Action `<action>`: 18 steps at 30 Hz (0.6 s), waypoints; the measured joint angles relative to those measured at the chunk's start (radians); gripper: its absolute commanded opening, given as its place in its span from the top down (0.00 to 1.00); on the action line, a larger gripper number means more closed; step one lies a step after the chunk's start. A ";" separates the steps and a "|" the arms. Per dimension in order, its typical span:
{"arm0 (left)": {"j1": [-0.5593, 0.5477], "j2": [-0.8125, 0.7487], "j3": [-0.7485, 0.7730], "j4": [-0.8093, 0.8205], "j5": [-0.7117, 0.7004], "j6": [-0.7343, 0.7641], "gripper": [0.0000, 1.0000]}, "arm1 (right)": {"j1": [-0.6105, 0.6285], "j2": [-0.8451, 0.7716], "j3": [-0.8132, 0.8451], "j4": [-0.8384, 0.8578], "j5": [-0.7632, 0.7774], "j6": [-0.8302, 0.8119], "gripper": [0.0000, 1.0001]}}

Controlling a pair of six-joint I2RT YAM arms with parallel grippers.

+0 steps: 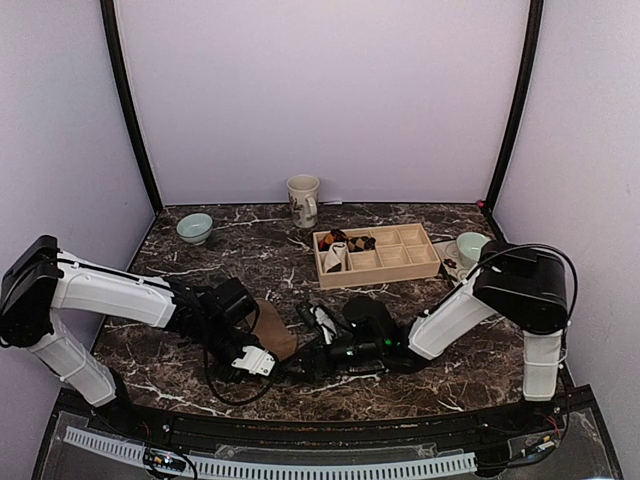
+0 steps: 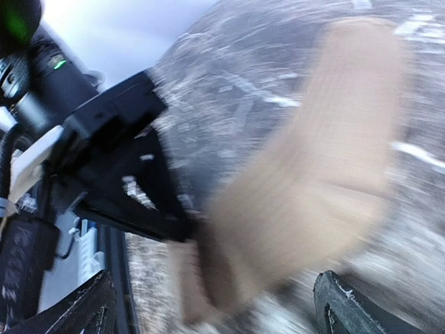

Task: Roll the socks
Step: Roll the sock at the center of the board.

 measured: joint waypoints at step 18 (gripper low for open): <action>0.160 0.307 0.296 -0.355 0.275 0.026 1.00 | 0.119 -0.556 -0.351 -0.206 0.846 -0.247 0.01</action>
